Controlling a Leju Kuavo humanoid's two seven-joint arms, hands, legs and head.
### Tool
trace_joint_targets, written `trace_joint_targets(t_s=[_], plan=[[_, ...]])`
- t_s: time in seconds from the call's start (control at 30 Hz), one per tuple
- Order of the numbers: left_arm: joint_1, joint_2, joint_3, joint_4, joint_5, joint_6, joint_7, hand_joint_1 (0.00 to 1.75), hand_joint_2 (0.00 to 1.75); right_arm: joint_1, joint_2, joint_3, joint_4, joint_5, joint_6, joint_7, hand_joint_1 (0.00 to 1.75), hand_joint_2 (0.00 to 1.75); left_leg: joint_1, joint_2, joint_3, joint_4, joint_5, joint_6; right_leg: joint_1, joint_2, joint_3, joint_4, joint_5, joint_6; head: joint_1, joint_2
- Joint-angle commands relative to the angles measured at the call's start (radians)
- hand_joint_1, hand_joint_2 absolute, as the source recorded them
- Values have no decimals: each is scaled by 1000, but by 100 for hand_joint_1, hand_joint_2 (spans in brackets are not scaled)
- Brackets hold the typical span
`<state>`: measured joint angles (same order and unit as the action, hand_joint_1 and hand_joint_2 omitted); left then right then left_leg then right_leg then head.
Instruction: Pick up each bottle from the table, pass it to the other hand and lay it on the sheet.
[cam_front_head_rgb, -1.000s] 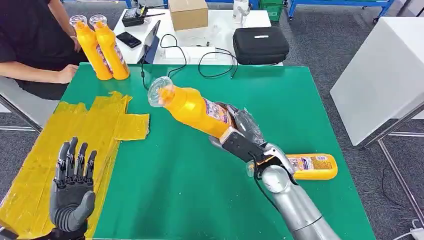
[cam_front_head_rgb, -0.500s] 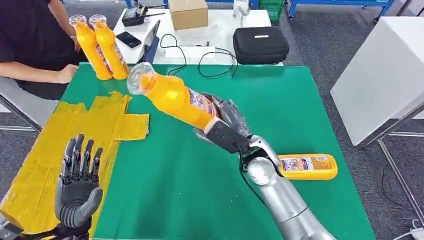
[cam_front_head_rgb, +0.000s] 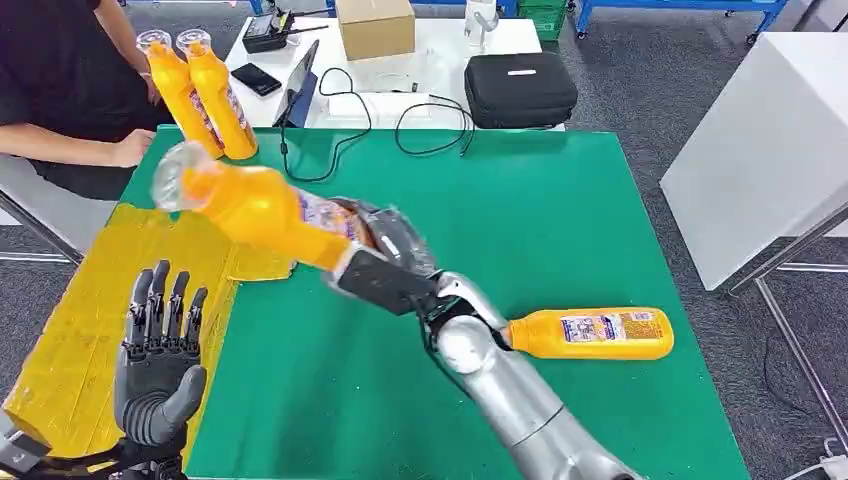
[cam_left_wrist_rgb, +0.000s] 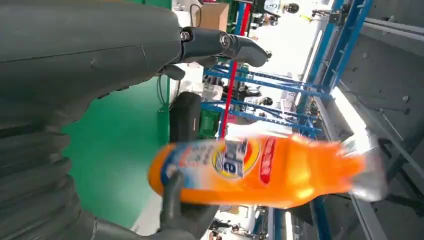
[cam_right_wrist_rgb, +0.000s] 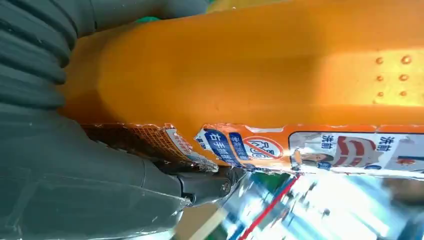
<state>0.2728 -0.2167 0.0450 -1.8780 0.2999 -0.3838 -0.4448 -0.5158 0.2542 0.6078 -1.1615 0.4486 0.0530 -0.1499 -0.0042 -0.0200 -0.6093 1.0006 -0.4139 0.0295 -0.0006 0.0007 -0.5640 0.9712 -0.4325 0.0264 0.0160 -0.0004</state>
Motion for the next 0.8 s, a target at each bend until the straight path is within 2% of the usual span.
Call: trace_joint_targets(t_s=[0.03,0.1,0.13,0.33,0.4,0.8], plan=[[-7,18,25,41,13,1,0,0,175,-74,95,469,241,-170,-51,38,175,175,0,4,3,-1,-1,-2,0,3,2,-1,0,0,0,0],[-6,17,27,39,14,-1,1,0,175,-88,95,561,256,-237,-114,45,175,175,0,6,4,-2,-2,-2,0,6,3,-1,-1,-1,0,0],[-6,17,27,39,14,-1,1,0,175,-88,95,561,256,-237,-114,45,175,175,1,8,5,-1,-3,-2,1,7,4,-1,-1,-1,1,0],[-7,16,26,41,13,0,1,0,175,-111,95,552,276,-253,-113,38,175,175,-1,-2,-1,-1,0,-1,0,-1,-1,-1,-1,-1,1,0],[-7,16,26,41,13,0,1,0,175,-111,95,552,276,-253,-113,38,175,175,0,1,1,-1,-1,-2,0,1,2,-1,-1,-2,1,0],[-7,16,28,41,15,1,0,0,175,-107,95,576,267,-256,-93,32,175,175,-1,-1,0,-1,0,-1,-1,-2,1,-1,-1,-1,0,0]])
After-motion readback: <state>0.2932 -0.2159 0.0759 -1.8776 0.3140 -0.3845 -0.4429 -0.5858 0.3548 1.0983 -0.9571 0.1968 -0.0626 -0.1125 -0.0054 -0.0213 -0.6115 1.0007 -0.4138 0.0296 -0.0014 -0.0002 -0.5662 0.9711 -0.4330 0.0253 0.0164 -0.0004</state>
